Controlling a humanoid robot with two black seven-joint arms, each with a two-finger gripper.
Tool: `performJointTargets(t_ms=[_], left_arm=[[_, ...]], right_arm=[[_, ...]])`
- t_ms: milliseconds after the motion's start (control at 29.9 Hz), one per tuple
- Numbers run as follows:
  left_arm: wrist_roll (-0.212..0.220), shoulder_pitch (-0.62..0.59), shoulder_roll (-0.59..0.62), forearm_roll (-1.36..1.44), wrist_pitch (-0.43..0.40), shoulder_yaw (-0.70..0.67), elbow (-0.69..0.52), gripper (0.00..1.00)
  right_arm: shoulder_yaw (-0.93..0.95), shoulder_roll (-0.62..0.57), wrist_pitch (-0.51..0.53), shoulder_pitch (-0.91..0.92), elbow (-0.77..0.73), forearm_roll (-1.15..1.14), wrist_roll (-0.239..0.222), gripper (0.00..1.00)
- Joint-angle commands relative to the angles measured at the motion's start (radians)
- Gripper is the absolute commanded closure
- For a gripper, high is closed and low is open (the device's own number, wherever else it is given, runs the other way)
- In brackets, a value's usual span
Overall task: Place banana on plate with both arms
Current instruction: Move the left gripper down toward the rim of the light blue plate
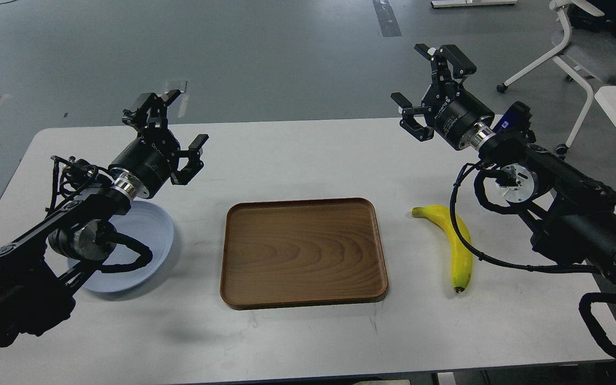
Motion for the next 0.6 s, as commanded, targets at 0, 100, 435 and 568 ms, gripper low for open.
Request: performJointTargets(t_ms=[0, 100, 435, 568], left_arm=[[0.000, 0.001, 0.005, 0.000, 0.000, 0.000, 0.001, 0.01], [0.000, 0.001, 0.009, 0.000, 0.001, 0.000, 0.001, 0.01], [0.002, 0.002, 0.022, 0.000, 0.000, 0.000, 0.001, 0.01], [0.002, 0.002, 0.022, 0.000, 0.001, 0.000, 0.001, 0.01]], right_arm=[[0.001, 0.002, -0.001, -0.002, 0.000, 0.000, -0.001, 0.00], [0.001, 0.004, -0.002, -0.002, 0.000, 0.000, -0.001, 0.00], [0.001, 0.005, -0.010, -0.002, 0.000, 0.000, -0.001, 0.00], [0.001, 0.005, -0.010, -0.002, 0.000, 0.000, 0.001, 0.00]])
